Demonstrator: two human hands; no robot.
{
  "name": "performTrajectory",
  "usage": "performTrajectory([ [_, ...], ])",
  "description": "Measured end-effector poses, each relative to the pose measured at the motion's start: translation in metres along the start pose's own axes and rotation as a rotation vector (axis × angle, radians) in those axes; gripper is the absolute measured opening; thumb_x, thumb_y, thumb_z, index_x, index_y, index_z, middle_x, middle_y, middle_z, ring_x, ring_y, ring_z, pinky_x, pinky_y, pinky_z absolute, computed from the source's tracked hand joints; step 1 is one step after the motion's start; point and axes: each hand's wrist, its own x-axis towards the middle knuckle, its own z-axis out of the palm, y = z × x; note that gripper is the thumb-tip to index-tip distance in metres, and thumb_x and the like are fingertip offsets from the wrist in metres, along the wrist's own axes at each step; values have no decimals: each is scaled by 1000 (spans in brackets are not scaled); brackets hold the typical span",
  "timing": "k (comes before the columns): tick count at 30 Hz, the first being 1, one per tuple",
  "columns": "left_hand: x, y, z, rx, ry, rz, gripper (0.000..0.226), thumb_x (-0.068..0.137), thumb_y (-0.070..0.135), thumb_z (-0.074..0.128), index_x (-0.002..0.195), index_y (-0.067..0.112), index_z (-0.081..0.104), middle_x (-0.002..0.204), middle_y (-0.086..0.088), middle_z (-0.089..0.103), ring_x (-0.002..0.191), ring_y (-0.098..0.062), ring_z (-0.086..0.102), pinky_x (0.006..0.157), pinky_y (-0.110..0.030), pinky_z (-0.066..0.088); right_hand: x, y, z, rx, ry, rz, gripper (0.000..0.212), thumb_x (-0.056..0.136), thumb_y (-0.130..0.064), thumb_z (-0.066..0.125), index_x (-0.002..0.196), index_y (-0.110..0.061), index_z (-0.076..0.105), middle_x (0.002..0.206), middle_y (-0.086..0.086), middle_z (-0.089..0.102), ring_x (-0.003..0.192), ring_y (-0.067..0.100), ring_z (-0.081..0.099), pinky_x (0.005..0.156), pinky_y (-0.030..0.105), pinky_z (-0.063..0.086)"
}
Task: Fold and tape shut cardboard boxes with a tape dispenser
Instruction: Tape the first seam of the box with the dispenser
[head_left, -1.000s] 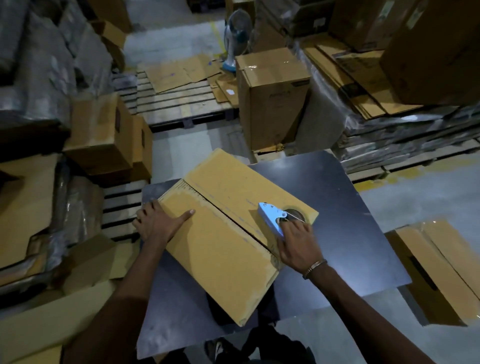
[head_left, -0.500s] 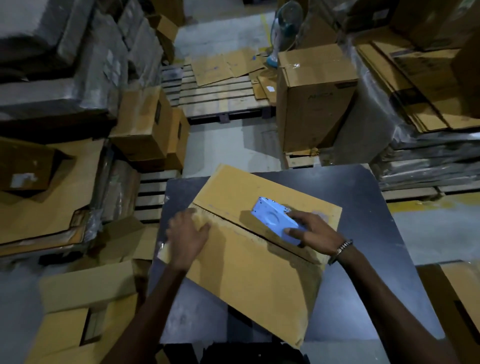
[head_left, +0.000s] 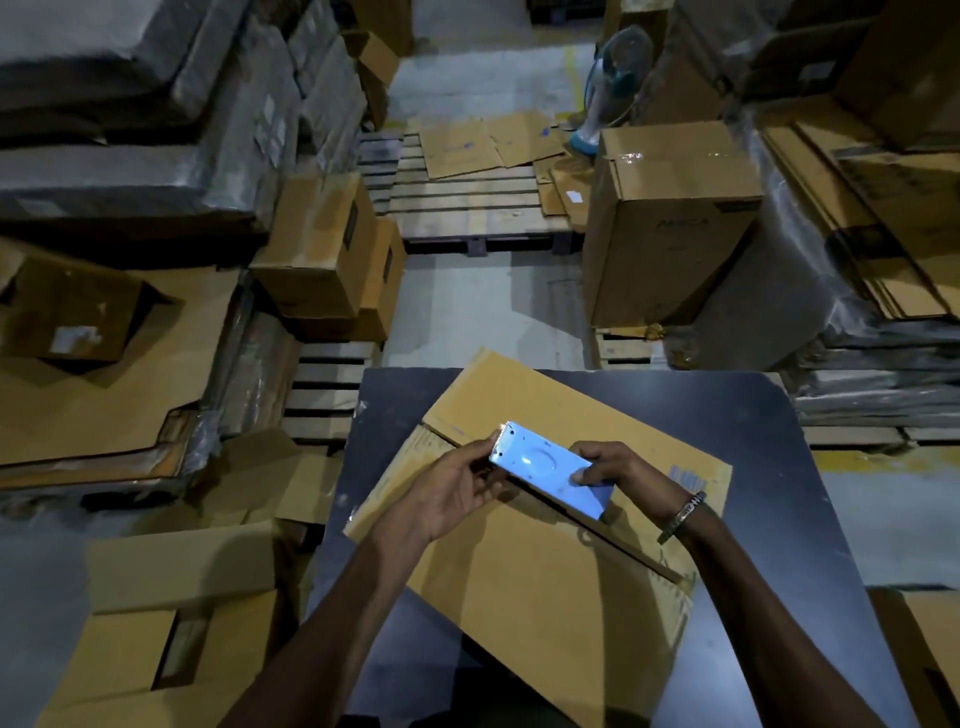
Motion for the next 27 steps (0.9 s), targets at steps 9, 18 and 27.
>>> performTrajectory([
  [9, 14, 25, -36, 189, 126, 34, 11, 93, 19, 78, 97, 9, 80, 96, -7, 79, 79, -15, 75, 69, -23, 60, 22, -16, 22, -2, 7, 97, 56, 75, -35, 71, 98, 14, 60, 94, 10, 65, 87, 24, 57, 79, 36, 37],
  [18, 21, 81, -108, 354, 325, 267, 27, 88, 29, 84, 104, 8, 82, 93, -9, 80, 80, -16, 70, 69, -25, 55, 30, -20, 30, -58, 115, 144, 28, 78, -40, 65, 80, -14, 56, 85, 1, 52, 79, 15, 43, 74, 38, 30],
  [27, 47, 74, -126, 247, 351, 227, 24, 92, 24, 82, 108, 7, 78, 102, -8, 81, 94, -21, 77, 79, -29, 61, 63, -30, 67, -231, 254, 257, 34, 90, -26, 63, 57, -25, 53, 64, -10, 51, 65, 16, 38, 66, 36, 30],
])
